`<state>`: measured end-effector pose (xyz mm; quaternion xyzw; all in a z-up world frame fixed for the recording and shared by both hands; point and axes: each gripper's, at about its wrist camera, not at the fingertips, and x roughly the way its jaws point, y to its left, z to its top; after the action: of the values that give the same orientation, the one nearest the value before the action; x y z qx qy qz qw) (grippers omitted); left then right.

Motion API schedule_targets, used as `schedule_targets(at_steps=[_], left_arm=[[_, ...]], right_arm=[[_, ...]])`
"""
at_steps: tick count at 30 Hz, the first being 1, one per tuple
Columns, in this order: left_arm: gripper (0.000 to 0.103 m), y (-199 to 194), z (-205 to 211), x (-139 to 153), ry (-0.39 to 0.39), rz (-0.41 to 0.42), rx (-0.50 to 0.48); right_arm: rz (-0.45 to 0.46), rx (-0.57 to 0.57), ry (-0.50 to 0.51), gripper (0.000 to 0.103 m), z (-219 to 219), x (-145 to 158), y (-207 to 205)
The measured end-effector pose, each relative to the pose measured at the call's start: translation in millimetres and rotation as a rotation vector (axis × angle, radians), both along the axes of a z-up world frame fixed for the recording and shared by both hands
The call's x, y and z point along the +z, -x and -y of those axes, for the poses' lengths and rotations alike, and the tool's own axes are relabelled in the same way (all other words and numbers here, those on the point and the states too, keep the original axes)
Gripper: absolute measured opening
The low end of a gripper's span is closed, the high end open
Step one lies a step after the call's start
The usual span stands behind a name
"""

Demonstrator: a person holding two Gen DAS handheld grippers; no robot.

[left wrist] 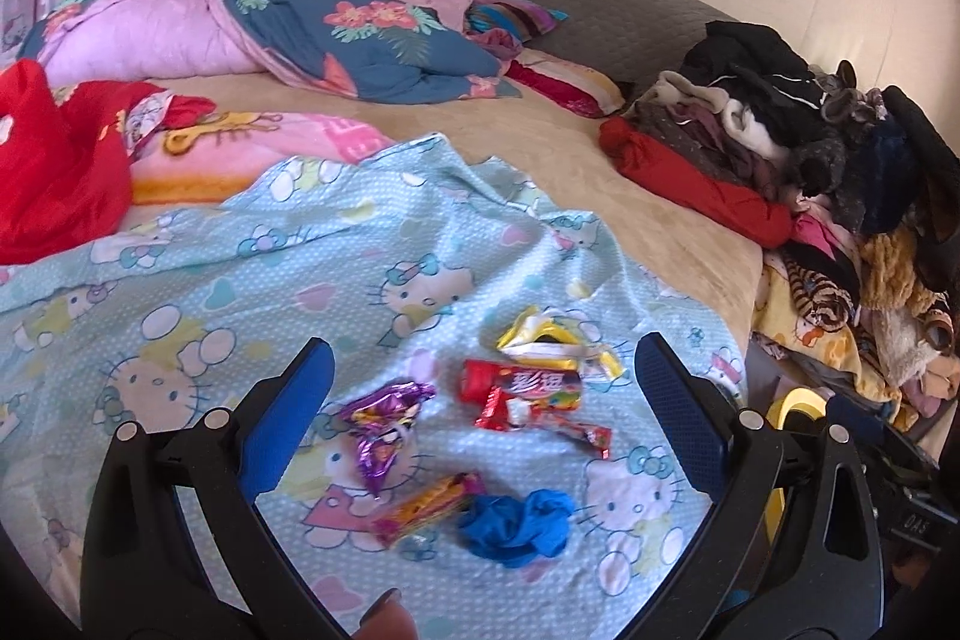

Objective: Collect trash
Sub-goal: 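Reach both tools toward the blue glove and red candy tube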

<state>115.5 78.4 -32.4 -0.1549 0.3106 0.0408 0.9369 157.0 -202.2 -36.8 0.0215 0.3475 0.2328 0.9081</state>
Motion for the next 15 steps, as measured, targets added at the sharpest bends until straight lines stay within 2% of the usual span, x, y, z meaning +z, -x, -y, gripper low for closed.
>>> schedule_targets(at_steps=[4,12,14,15], left_arm=[[0.092,5,-7,-11,0.004,-0.028,0.005],[0.092,12,-13,-31,0.022,-0.068,-0.039],[0.092,13,-11,-36,0.025,-0.080,-0.058],[0.089,14,-9,-39,0.024,-0.090,-0.074]], right_arm=[[-0.005,0.037,0.004,0.090,-11,-2,-11],[-0.020,0.156,0.030,0.064,-41,-9,-35],[-0.037,0.188,0.057,0.060,-51,-16,-45],[-0.044,0.202,0.062,0.057,-55,-18,-48]])
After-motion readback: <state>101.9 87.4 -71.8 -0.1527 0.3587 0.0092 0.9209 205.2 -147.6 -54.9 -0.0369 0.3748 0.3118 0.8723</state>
